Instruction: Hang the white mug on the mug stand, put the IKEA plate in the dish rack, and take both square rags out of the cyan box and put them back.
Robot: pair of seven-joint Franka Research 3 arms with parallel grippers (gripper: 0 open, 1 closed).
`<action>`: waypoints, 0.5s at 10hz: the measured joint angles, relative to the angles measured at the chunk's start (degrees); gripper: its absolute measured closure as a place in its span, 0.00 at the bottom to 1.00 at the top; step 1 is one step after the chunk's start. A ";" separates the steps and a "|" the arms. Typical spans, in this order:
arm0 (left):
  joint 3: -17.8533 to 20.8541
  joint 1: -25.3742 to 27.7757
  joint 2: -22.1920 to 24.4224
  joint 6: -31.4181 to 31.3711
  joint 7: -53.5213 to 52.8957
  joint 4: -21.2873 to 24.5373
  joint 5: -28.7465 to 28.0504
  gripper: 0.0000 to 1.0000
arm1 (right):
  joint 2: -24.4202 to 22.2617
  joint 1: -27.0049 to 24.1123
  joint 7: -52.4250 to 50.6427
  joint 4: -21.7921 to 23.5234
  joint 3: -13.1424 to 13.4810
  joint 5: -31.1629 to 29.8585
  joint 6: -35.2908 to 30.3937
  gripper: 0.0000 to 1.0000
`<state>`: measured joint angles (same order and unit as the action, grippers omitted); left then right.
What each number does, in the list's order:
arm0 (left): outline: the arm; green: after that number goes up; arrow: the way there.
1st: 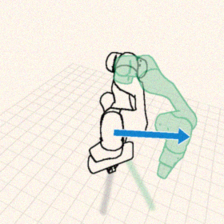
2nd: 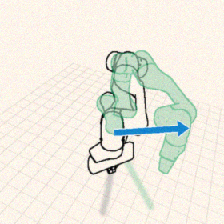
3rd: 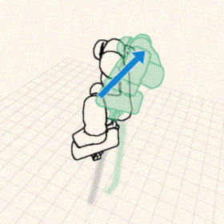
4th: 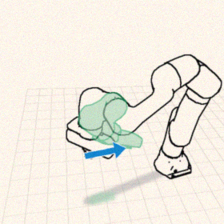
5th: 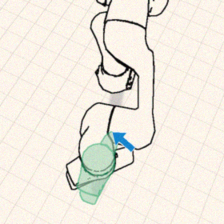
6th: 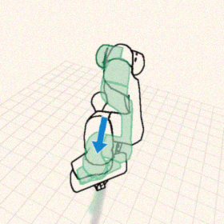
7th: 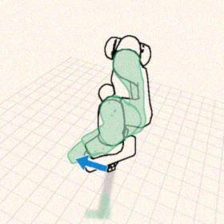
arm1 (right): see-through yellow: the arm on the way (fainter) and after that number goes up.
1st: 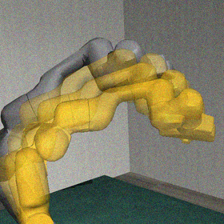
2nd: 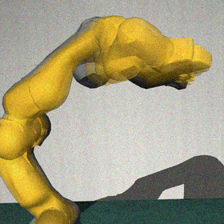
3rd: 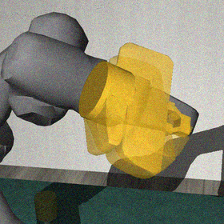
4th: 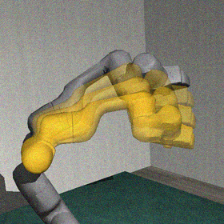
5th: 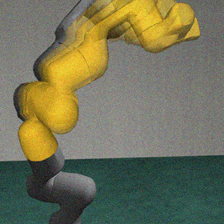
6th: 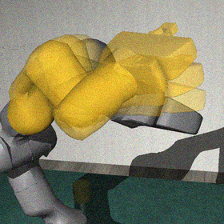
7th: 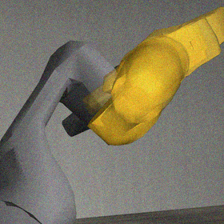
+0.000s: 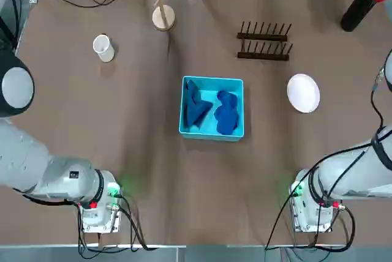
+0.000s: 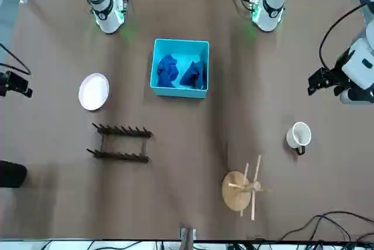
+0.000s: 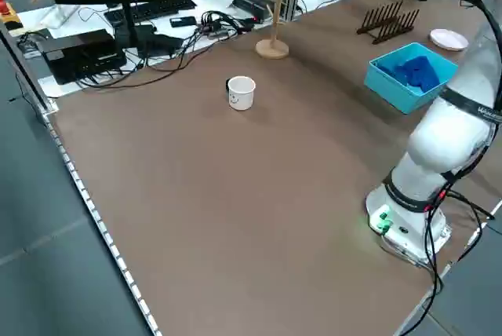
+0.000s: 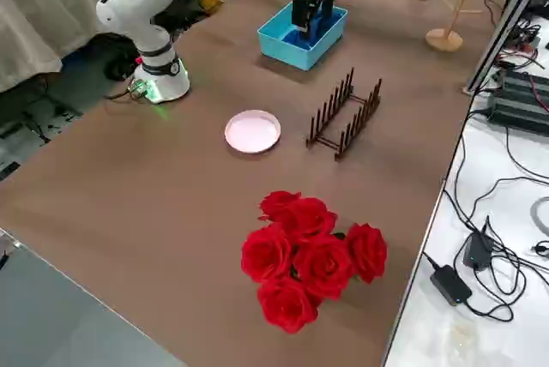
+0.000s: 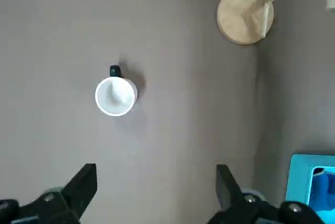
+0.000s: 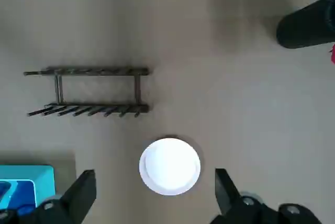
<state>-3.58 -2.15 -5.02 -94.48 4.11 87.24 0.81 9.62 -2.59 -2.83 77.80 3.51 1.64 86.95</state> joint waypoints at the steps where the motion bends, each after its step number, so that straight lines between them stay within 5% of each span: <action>1: 0.00 0.01 0.00 0.00 0.00 0.00 0.00 0.00 | 0.00 -0.02 0.00 0.01 -0.05 0.00 0.00 0.00; 5: 0.44 0.15 -0.17 -0.06 0.01 0.00 0.00 0.01 | -0.02 -0.25 0.00 0.03 -0.08 -0.02 -0.41 0.00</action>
<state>-3.15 -1.99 -5.19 -94.54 4.12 87.24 0.81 9.60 -2.84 -2.83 77.83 3.43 1.62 86.54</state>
